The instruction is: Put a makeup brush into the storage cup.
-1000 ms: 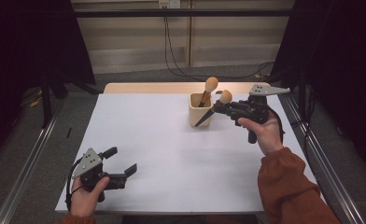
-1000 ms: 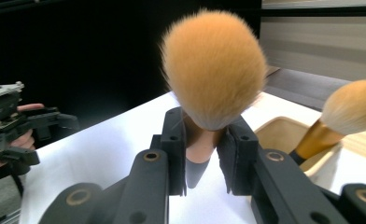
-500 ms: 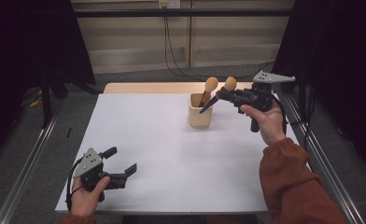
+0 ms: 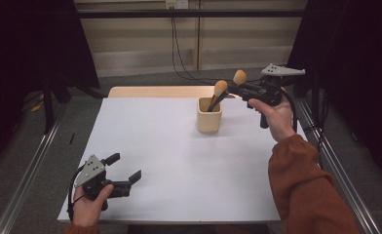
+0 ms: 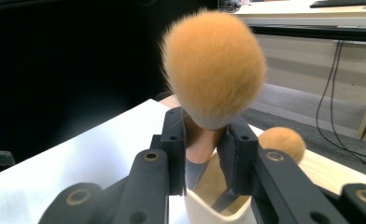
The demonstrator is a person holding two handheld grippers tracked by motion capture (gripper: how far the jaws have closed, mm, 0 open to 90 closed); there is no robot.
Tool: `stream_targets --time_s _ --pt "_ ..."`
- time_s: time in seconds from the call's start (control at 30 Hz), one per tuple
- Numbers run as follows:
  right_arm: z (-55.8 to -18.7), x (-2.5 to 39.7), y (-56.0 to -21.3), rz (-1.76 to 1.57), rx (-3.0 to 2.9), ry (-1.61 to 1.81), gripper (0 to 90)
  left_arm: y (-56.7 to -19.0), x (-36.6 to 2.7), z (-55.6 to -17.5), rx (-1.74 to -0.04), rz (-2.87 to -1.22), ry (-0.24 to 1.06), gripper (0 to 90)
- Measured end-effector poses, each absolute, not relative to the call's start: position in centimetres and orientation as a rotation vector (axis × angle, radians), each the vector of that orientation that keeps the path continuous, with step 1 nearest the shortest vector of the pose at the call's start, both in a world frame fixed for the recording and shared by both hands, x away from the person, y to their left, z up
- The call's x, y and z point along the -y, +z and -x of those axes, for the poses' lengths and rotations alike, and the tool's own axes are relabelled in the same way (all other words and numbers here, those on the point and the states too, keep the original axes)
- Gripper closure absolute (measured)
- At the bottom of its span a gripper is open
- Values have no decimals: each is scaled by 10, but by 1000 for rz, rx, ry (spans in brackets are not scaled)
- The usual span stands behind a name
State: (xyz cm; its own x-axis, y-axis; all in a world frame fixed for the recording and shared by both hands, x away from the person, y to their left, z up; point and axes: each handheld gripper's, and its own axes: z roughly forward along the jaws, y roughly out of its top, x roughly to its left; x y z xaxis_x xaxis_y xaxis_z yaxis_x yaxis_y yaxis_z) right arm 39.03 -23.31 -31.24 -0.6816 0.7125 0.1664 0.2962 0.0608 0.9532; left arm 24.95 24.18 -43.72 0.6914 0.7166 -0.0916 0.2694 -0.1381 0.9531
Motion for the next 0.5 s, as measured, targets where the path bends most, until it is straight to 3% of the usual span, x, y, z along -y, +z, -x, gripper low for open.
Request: stream_targets --time_s 0.5 --pt "-406 236 -319 -1064 -2016 1564 738 -437 -242 -250 -780 -1724 463 29"
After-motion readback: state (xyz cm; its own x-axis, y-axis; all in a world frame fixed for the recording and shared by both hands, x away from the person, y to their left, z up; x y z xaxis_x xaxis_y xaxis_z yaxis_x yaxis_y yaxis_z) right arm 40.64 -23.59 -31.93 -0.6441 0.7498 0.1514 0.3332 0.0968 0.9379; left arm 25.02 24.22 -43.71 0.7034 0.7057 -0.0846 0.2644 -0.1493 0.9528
